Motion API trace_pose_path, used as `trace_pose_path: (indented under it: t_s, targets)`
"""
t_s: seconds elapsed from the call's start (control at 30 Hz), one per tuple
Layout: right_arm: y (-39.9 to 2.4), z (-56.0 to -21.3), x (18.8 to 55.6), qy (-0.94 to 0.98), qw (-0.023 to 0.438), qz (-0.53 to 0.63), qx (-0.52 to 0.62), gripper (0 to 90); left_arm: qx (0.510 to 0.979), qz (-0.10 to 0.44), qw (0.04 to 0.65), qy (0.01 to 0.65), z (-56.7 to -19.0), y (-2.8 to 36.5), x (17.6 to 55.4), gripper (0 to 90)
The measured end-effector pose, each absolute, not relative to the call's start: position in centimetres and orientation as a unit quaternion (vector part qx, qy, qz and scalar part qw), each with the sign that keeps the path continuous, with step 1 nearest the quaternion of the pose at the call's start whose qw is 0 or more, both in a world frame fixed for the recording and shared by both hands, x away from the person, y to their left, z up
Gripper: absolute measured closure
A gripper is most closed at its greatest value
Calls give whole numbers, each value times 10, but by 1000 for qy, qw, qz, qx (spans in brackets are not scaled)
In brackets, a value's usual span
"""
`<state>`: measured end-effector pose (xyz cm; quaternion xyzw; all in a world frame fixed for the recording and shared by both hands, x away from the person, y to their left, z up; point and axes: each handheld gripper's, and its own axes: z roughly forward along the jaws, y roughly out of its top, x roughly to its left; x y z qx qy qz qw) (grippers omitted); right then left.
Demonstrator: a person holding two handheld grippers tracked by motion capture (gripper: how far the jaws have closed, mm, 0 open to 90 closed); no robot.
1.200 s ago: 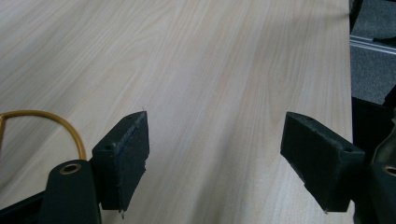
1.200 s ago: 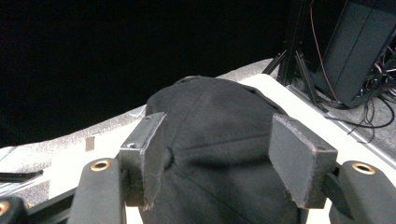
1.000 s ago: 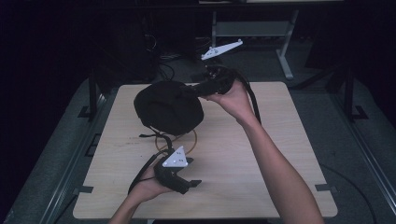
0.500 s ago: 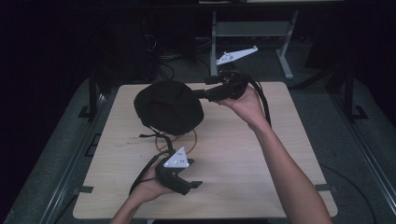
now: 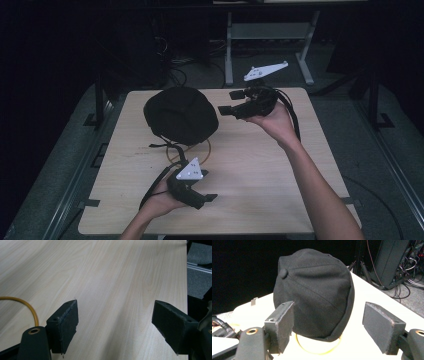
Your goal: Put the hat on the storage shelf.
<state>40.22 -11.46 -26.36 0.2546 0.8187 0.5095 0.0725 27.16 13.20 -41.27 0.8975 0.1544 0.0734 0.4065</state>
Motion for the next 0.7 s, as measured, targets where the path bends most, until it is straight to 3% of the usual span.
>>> trace_pose_path:
  t_s: [0.7]
  targets:
    - [-159, -294, 381, 814, 77, 501, 282, 184, 898, 77, 404, 159, -414, 133, 272, 199]
